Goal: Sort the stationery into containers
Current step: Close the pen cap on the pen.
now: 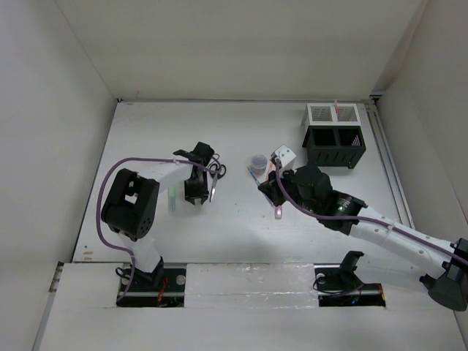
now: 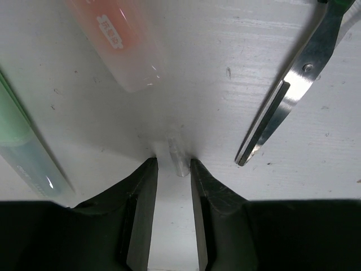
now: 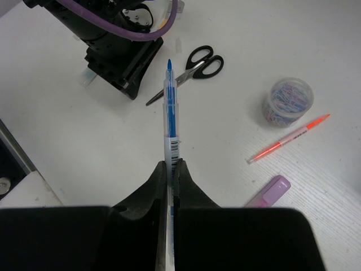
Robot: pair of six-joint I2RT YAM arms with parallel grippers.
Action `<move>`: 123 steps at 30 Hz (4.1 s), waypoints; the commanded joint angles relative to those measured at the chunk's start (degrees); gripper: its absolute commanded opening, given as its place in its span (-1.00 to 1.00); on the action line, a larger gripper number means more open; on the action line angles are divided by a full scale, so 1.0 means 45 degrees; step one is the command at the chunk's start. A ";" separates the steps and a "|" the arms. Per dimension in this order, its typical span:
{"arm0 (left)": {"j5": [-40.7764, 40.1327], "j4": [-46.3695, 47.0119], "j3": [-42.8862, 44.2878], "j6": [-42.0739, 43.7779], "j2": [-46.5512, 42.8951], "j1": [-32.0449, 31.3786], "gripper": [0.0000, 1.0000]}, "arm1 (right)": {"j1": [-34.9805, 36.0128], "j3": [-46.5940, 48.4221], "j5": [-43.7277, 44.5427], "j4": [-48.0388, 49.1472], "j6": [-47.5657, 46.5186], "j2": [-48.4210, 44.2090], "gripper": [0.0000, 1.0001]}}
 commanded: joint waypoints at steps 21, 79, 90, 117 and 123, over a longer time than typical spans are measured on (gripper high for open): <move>-0.0852 0.0537 -0.0448 0.0099 0.1598 0.0070 -0.78 | 0.0117 -0.0001 -0.0322 0.0885 -0.0154 -0.0393 -1.00; 0.6394 0.8936 -0.2284 -0.2011 -1.4065 -0.0497 -1.00 | 0.1328 -0.1212 -0.4855 1.2644 0.5217 0.2205 -1.00; 0.6667 0.8936 -0.2538 -0.1874 -1.4065 -0.0497 -1.00 | 0.1328 -0.1095 -0.4855 1.2528 0.5100 0.1951 -1.00; 0.7506 0.9170 -0.3007 -0.1641 -1.3948 -0.0497 -1.00 | 0.1328 -0.0530 -0.4015 1.1843 0.4495 0.1852 -1.00; 0.7800 0.9424 -0.3319 -0.1387 -1.4084 -0.0497 -1.00 | 0.1328 -0.0255 -0.4015 1.1843 0.4495 0.2010 -1.00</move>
